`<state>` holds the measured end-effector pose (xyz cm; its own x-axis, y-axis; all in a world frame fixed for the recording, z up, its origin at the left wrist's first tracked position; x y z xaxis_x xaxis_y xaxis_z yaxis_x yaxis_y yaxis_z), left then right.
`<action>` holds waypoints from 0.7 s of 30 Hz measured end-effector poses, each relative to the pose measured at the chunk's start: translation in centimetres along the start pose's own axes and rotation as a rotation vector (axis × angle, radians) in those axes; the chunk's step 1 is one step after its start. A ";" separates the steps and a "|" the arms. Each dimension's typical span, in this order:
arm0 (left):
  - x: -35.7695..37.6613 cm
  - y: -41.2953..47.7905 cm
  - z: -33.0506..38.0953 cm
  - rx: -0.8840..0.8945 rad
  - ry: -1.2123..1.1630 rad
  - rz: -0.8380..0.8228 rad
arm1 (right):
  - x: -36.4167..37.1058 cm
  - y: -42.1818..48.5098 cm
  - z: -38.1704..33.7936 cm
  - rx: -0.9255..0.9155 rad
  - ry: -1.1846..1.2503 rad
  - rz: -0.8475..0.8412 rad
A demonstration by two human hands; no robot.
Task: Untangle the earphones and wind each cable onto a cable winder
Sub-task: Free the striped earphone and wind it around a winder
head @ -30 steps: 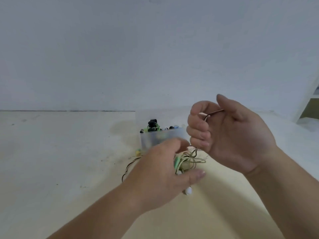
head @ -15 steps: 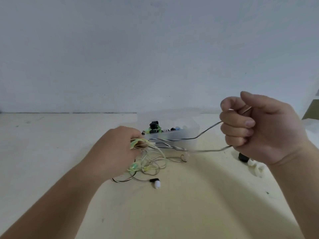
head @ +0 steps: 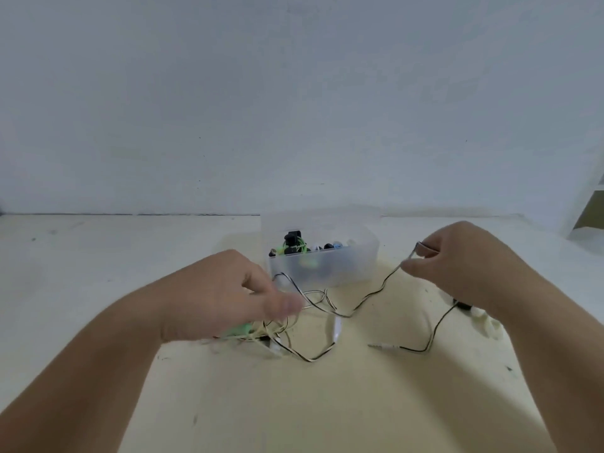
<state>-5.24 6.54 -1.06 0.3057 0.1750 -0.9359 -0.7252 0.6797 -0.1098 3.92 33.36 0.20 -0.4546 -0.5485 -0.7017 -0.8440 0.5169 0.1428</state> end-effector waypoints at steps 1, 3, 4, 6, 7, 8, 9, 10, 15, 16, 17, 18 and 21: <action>-0.1 0.2 0.0 -0.010 -0.069 0.053 | 0.2 -0.3 -0.5 -0.047 -0.001 0.037; -0.6 0.7 -0.3 -0.076 -0.137 0.243 | 1.1 -0.8 -1.8 -0.126 0.026 0.077; -0.9 0.7 -0.5 -0.118 -0.114 0.344 | 1.7 -0.9 -2.3 -0.164 0.019 0.092; -0.9 1.0 -0.9 -0.167 -0.020 0.501 | 3.1 -1.2 -2.7 -0.229 -0.005 0.102; -0.8 1.1 -1.0 -0.162 0.004 0.532 | 3.6 -1.4 -2.8 -0.250 -0.006 0.106; -0.5 1.3 -0.8 -0.136 0.014 0.527 | 4.0 -1.7 -3.1 -0.276 0.006 0.120; 0.0 1.5 -0.6 -0.091 0.021 0.501 | 4.3 -1.9 -3.4 -0.312 0.020 0.137; 0.6 1.7 -0.3 -0.047 0.035 0.460 | 4.5 -2.3 -3.7 -0.351 0.030 0.153; 2.3 2.3 1.3 -0.002 0.215 0.411 | 7.7 -3.4 -4.4 -0.306 0.279 -0.236; 2.3 2.3 1.6 0.001 0.215 0.448 | 8.6 -3.7 -4.3 -0.304 0.284 -0.336; 2.2 2.3 1.8 0.015 0.190 0.487 | 9.3 -3.8 -4.3 -0.321 0.266 -0.404; 2.1 2.2 2.1 0.037 0.156 0.529 | 9.6 -4.0 -4.4 -0.342 0.273 -0.431; 1.4 1.6 3.0 0.081 0.136 0.660 | 8.4 -3.7 -4.8 -0.315 0.501 -0.348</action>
<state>-4.15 10.04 -1.56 -0.2693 0.4843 -0.8324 -0.6832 0.5131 0.5195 1.88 23.65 -2.88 -0.1543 -0.9250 -0.3471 -0.9729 0.0809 0.2168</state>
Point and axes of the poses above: each hand's wrist, its own y-axis towards the middle knuckle, its own x-axis out of the palm, z = x × y, the point moved 4 cm from there along y, towards the middle knuckle, and after that the axes turned 15 degrees about y, right-handed, at the moved point
